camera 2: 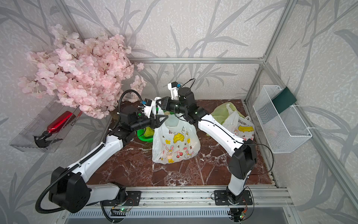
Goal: Place the pears into plastic bags & tie knots
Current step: Tie the plastic bag at the center of the board.
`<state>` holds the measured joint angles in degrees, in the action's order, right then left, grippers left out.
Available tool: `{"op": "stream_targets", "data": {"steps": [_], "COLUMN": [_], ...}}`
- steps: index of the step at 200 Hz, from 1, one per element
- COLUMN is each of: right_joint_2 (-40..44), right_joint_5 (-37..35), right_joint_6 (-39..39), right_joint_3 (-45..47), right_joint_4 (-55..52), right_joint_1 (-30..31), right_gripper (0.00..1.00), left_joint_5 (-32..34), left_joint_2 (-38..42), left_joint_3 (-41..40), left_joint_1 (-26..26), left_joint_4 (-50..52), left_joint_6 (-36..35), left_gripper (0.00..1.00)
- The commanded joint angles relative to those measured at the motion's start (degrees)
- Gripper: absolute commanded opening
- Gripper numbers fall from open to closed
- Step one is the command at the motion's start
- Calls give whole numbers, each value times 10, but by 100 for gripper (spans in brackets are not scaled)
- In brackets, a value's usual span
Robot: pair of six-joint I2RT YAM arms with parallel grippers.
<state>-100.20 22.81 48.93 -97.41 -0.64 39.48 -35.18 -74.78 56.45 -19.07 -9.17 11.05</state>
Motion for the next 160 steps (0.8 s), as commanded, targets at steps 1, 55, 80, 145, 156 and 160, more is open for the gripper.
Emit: {"op": "stream_targets", "data": {"steps": [1,55,80,145,156,160], "right_joint_2": [20,12,42,109,99,94], "right_joint_5": [-49,8,45,66,84,88], "right_joint_6": [10,18,-74,-317,-344,-351], "right_joint_3": [4,-21,-7,241,248,248], "right_joint_4": [6,-3,-76,5,22,26], "right_joint_1": [6,-19,-82,-210,-209,-208], "right_gripper": [0,10,42,87,92,93], "left_joint_5": [41,32,28,-87,-95,-98], "left_joint_2": [-13,-29,-18,-14,-13,-12], "left_joint_3": [-11,-34,-30,-2,3,2], "left_joint_1": [-2,-5,1,55,60,62], "left_joint_4": [-59,-162,-116,-56,-43,-40], "left_joint_6": [-12,14,-6,10,9,9], "left_gripper": [59,1,0,0,0,0]}}
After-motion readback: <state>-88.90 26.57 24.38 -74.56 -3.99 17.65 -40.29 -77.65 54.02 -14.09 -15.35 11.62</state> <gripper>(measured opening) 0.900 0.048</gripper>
